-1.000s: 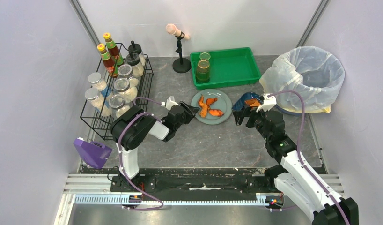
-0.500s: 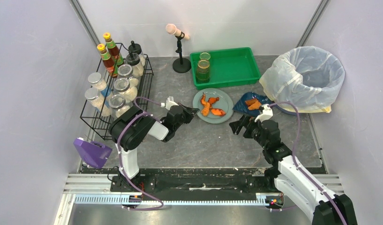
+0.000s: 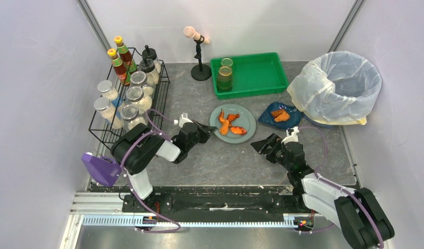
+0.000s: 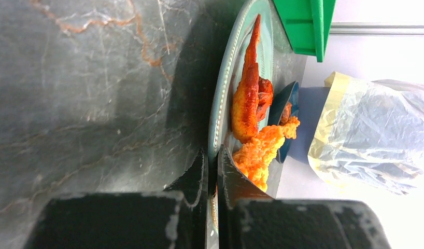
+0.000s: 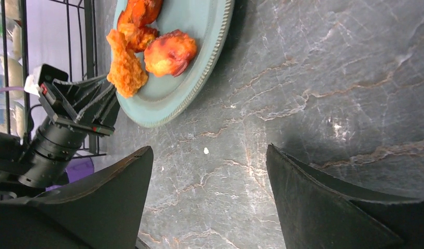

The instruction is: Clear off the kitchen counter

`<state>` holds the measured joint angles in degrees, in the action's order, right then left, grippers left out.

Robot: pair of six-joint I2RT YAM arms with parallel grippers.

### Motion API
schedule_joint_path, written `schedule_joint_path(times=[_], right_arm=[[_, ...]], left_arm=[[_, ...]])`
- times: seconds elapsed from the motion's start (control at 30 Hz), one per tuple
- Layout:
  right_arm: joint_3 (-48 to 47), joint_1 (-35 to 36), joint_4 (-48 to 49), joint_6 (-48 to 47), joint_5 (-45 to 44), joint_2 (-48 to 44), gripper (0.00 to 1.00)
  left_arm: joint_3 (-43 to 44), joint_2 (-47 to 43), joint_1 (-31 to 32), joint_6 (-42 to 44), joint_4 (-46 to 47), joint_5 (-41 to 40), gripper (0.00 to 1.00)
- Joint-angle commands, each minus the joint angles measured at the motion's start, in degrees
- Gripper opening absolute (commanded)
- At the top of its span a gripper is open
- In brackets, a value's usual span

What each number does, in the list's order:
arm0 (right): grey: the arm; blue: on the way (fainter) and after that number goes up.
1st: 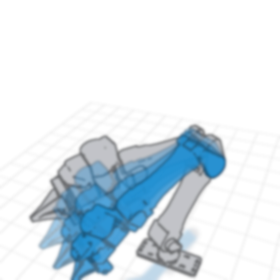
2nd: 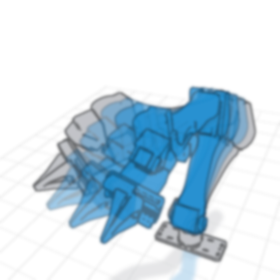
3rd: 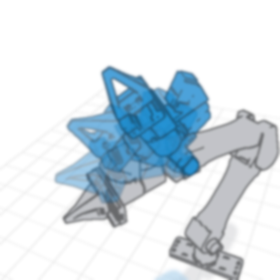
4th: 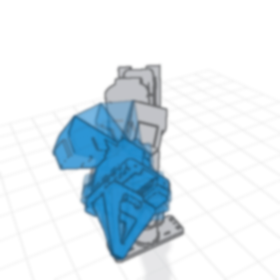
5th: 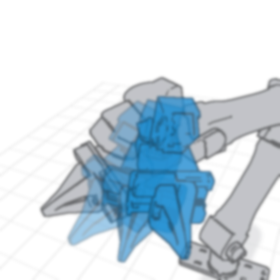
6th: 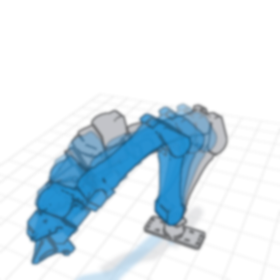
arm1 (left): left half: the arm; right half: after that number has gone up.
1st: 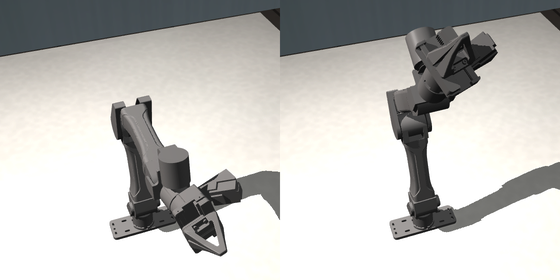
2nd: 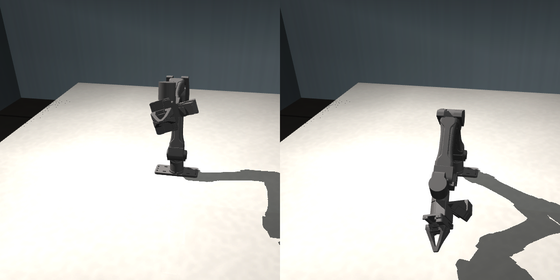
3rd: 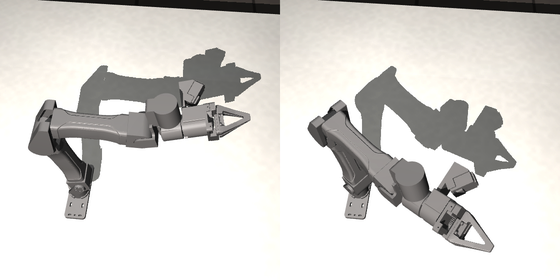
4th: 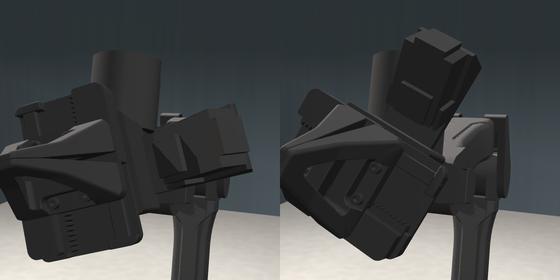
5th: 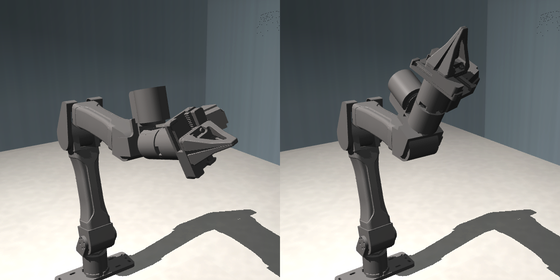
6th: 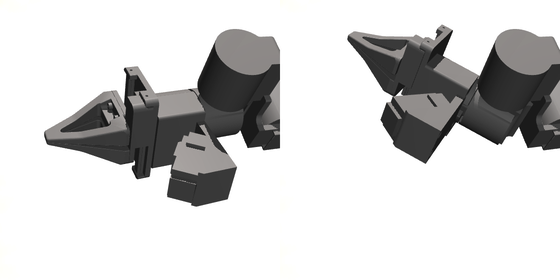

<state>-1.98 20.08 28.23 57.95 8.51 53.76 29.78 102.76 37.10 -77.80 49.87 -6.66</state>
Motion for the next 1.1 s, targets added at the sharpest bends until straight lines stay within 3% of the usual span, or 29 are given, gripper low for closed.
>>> schedule_joint_path(times=[0.0, 0.3, 0.9, 1.07], right_arm=[[1.7, -0.1, 12.0, 6.4, -1.9, 3.6, 0.82], [1.5, -0.2, 23.1, 10.9, -2.4, 15.9, 0.75], [-5.1, -0.1, 38.4, 18.6, -2.3, 42.9, 0.58], [-8.9, -0.1, 38.5, 18.6, -1.1, 48.5, 0.57]], left_arm=[[-3.5, -3.8, -0.1, -2.9, -2.3, 1.5, 0.02], [-5.3, -8.8, -0.2, -0.1, -12.1, 5.9, 0.02], [-6.7, -7.4, -0.8, 0.0, -11.4, 12.1, 0.02], [-7.0, -7.4, -1.2, 0.1, -11.4, 12.6, 0.02]])
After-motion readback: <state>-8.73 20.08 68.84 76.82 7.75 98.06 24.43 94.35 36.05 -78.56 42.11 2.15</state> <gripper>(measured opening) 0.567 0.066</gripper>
